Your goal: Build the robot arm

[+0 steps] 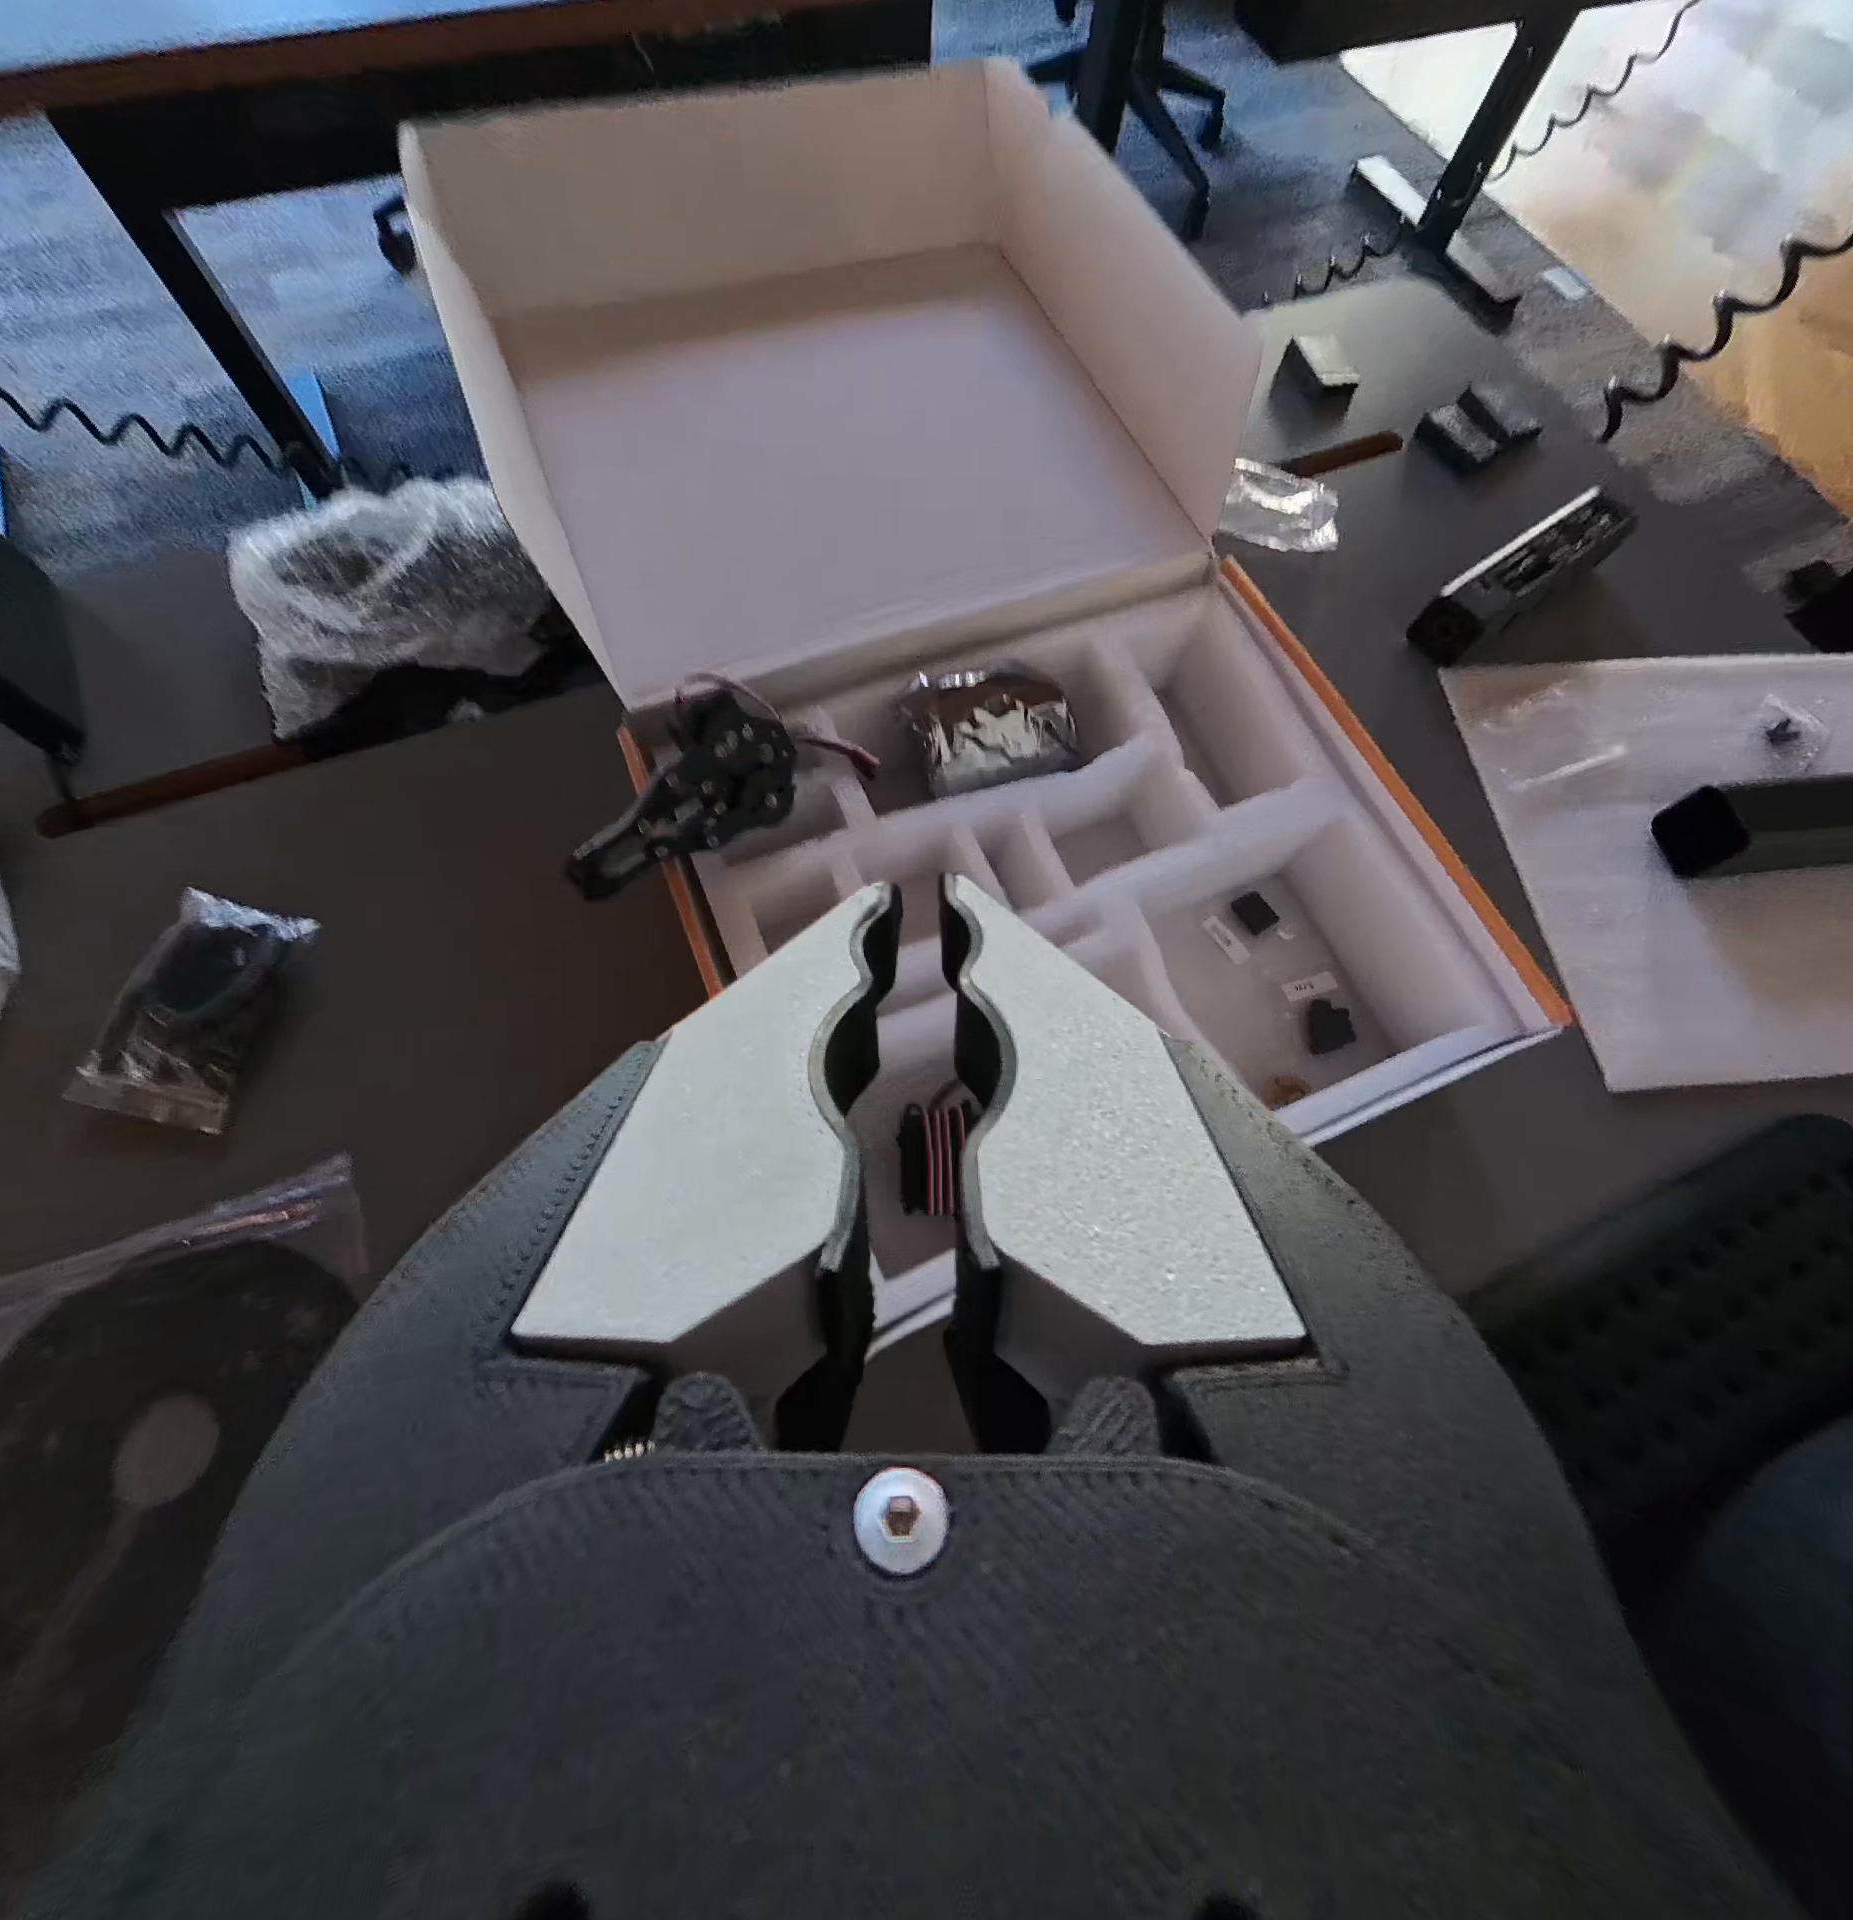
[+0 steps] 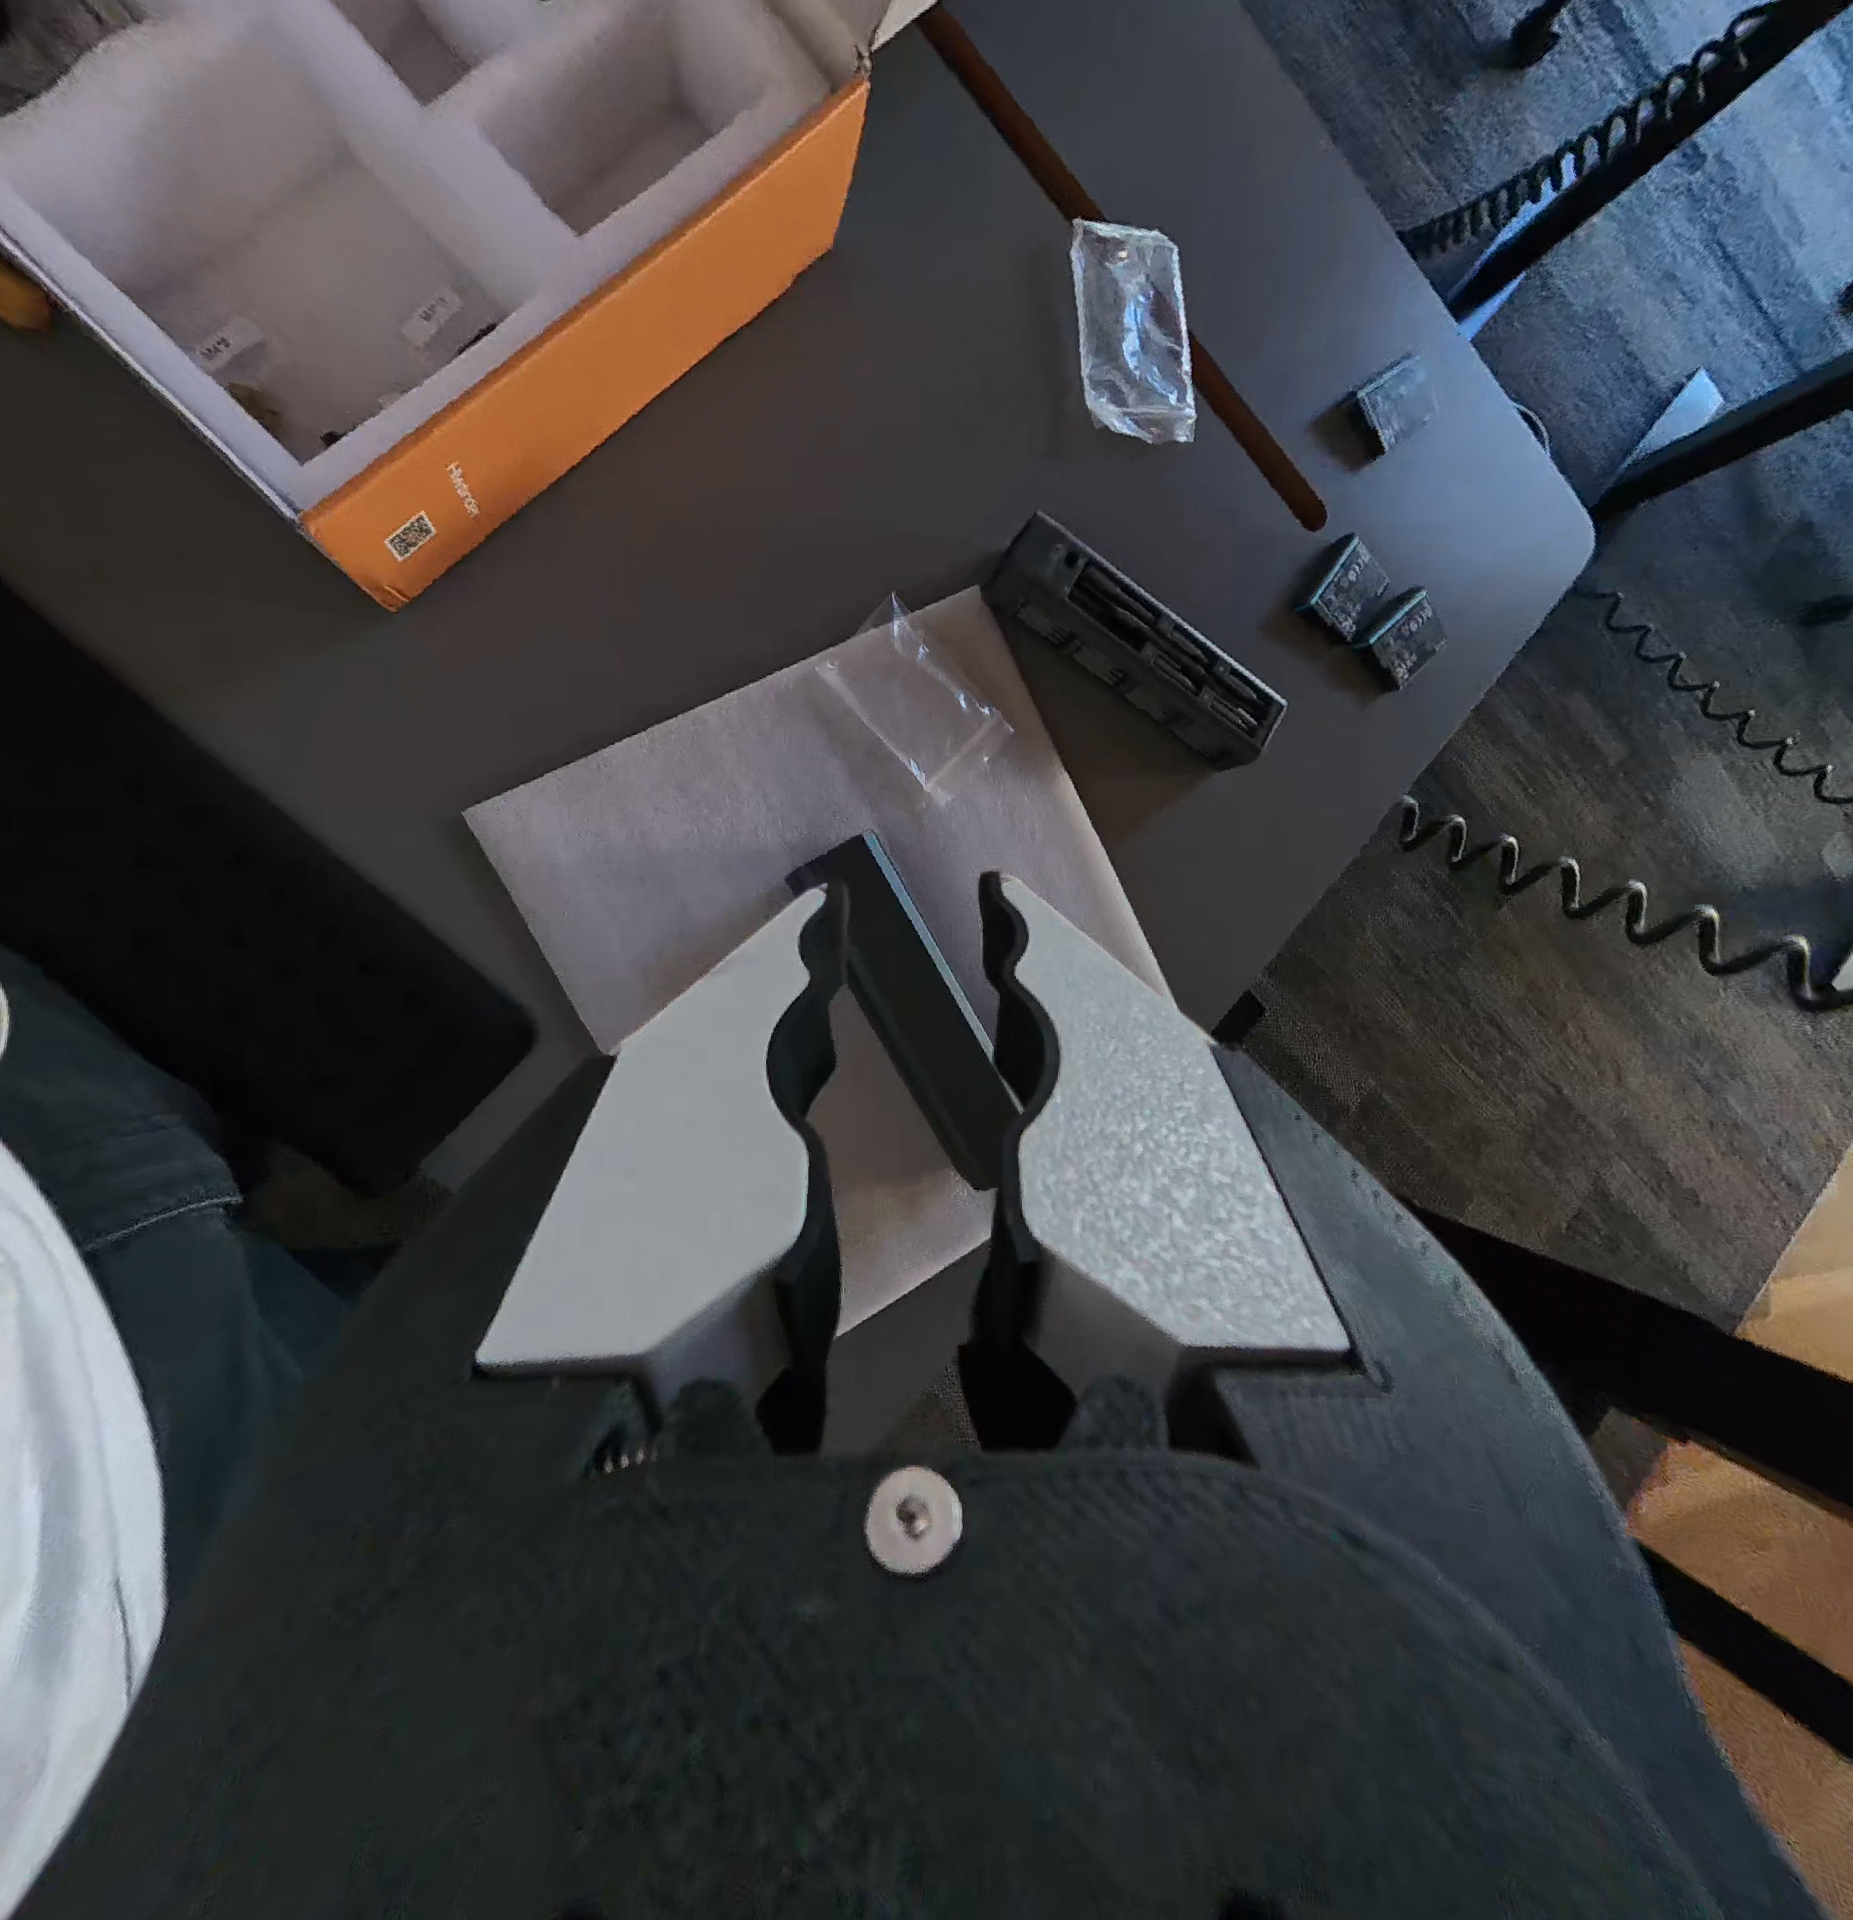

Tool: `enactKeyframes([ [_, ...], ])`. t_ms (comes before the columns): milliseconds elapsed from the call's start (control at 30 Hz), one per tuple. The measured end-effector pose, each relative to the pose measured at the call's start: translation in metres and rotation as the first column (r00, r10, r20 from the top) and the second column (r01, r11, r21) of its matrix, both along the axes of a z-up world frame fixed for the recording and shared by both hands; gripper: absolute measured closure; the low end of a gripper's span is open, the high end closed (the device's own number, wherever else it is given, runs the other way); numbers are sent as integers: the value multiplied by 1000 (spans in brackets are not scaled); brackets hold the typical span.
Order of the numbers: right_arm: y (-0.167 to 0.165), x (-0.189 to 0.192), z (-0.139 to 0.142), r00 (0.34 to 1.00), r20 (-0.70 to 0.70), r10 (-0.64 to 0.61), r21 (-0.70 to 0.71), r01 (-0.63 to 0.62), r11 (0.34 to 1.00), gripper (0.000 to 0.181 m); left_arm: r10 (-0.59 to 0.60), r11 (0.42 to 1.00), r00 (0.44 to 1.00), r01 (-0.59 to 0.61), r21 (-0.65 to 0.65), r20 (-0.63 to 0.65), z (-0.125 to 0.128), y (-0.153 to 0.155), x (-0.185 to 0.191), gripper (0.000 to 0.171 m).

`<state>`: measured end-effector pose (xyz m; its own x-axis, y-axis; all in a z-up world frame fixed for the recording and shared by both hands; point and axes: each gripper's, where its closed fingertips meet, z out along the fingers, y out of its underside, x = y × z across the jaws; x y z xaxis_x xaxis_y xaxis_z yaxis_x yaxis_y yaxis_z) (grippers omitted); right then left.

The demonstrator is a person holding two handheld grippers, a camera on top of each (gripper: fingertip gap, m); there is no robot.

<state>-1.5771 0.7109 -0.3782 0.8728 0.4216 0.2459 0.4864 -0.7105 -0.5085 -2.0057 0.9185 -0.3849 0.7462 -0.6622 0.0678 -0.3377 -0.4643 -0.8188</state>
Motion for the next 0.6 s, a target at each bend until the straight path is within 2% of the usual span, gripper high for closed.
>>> enactKeyframes([
  [67, -9, 15, 8, 999, 0, -46, 27, 46, 999, 155, -13, 999, 1000, 11, 50, 29, 22, 5, 11, 165],
  [167, -29, 46, 25, 990, 14, -139, 88, 138, 987, 155, -93, 989, 993, 84, 119, 72, 55, 8, 51, 166],
  [233, -49, 71, 39, 974, 13, -227, 133, 224, 965, 155, -181, 974, 980, 167, 154, 82, 75, 5, 90, 165],
  [300, -79, 99, 55, 950, 18, -313, 184, 304, 935, 155, -297, 944, 950, 277, 176, 99, 95, -3, 147, 165],
  [367, -121, 130, 69, 910, 32, -413, 225, 396, 890, 155, -432, 895, 892, 405, 186, 136, 117, -20, 215, 165],
  [400, -146, 145, 75, 885, 33, -463, 248, 442, 862, 154, -510, 856, 845, 481, 188, 161, 128, -36, 254, 165],
  [500, -237, 189, 95, 795, 46, -605, 317, 563, 764, 154, -707, 707, 685, 671, 226, 177, 156, -99, 366, 162],
  [600, -352, 232, 114, 670, 88, -737, 371, 665, 648, 154, -809, 586, 567, 758, 286, 154, 175, -176, 470, 160],
])
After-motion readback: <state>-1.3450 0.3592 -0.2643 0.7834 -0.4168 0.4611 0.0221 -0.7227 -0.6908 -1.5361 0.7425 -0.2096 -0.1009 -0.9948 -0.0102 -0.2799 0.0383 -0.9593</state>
